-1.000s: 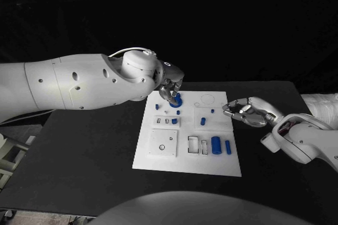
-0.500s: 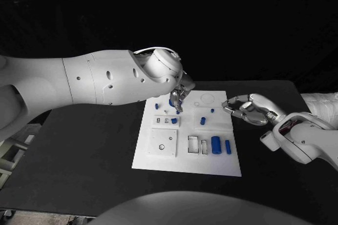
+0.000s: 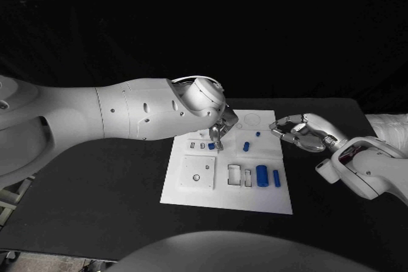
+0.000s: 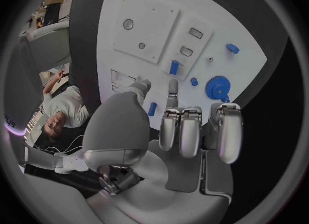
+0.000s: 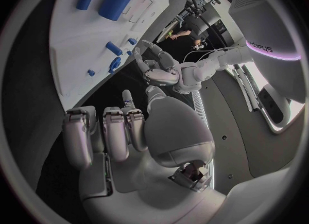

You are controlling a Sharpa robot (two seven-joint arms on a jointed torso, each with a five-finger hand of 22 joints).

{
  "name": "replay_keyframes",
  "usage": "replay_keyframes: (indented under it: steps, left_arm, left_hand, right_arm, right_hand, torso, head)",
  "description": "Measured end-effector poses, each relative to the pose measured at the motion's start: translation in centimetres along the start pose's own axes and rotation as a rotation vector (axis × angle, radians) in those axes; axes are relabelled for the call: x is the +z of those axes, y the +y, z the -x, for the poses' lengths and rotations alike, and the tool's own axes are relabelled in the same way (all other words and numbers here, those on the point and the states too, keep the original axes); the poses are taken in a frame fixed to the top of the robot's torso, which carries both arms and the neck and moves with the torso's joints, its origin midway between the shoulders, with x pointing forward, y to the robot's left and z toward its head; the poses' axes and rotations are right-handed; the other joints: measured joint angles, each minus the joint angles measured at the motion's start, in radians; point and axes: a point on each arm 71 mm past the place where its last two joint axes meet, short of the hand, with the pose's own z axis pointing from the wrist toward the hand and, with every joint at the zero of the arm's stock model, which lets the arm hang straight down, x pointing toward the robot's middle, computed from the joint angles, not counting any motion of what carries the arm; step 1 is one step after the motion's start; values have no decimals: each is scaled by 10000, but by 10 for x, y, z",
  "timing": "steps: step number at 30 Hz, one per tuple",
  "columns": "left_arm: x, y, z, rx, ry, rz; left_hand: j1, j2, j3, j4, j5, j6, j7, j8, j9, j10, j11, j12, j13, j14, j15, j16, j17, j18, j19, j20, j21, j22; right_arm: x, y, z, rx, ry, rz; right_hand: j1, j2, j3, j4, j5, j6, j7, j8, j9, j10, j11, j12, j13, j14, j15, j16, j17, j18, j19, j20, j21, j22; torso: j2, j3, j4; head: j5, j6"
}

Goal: Assemble the parts on the task board

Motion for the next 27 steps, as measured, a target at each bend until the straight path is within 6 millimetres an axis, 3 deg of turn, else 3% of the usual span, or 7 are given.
replay_keyframes:
  steps: [5, 15, 17, 18, 22, 27]
  left_arm:
    - [2, 0, -3, 40, -54, 121]
    - [5, 3, -7, 176, -161, 431]
    - [5, 3, -8, 212, -185, 479]
    - [5, 3, -8, 231, -197, 496]
    - [5, 3, -9, 331, -249, 560]
    - [5, 4, -10, 507, -274, 667]
  left_hand:
    - [-70, -1, 0, 0, -19, -56, 56, -44, 81, 0, 0, 0, 0, 0, 0, 0, 0, -1, 0, 0, 0, 0]
    - [60, 15, 28, -28, -412, -328, 28, -102, 541, 0, 1, 0, 0, 0, 0, 0, -1, 0, 0, 0, 0, 0]
    - [106, 14, 28, -28, -469, -445, 0, -25, 837, 0, 1, 0, 0, 0, 1, 0, -1, -1, 0, 0, 0, 0]
    - [217, 61, 28, -28, -469, -588, -47, 173, 1258, 0, 1, 0, 0, 0, 0, 0, -1, 0, 0, 0, 0, 0]
    - [275, 25, -14, -70, -593, -885, -93, 569, 2153, 54, -53, 0, 0, 0, 1, 0, -1, 1, 0, -73, 0, 0]
    - [227, -16, -40, -44, -968, -1099, -53, 587, 2474, 54, -53, 0, 0, -1, 1, 0, -2, 1, 0, -73, 0, 0]
  right_arm:
    - [0, 1, 0, 5, 5, 80]
    - [0, 1, 0, 3, 6, 146]
    - [0, 1, 0, 1, 6, 143]
    - [0, 1, 0, 0, 5, 142]
    - [0, 1, 0, -5, 3, 134]
    - [0, 1, 0, -13, -4, 132]
  right_hand:
    - [42, -42, 0, 0, 21, 0, 0, 0, 9, 0, 0, -1, 0, 0, 0, 0, 0, 0, 0, 0, 0, 0]
    - [42, -42, 25, -26, 39, 0, 0, 39, 11, 37, -37, 0, 7, 0, 0, 0, -1, 1, 0, 0, 0, -1]
    - [42, -42, 26, -26, 39, 0, 0, 39, 11, 37, -37, 0, 7, 0, 0, 0, -2, 0, 0, 0, 0, -1]
    - [42, -42, 26, -26, 39, 0, 0, 39, 10, 37, -37, 0, 4, 0, 0, 0, -2, 1, 0, 0, 0, -1]
    - [82, -82, 25, -26, 39, 0, 0, 39, 10, 37, -37, 0, -9, 0, 0, 0, -2, 0, 0, 0, 0, -2]
    - [94, -94, 28, -23, 39, 0, 0, 39, 11, 37, -37, 0, -10, 0, 0, 0, -2, 0, 0, 0, 0, -2]
  torso:
    - [2, 7, -1]
    - [-8, 12, -8]
    - [-8, 12, -8]
    - [-9, 12, -9]
    - [-8, 12, -10]
    - [-9, 16, -9]
  head:
    - [38, 0]
    - [104, 0]
    - [110, 0]
    - [110, 0]
    - [110, 0]
    - [103, 0]
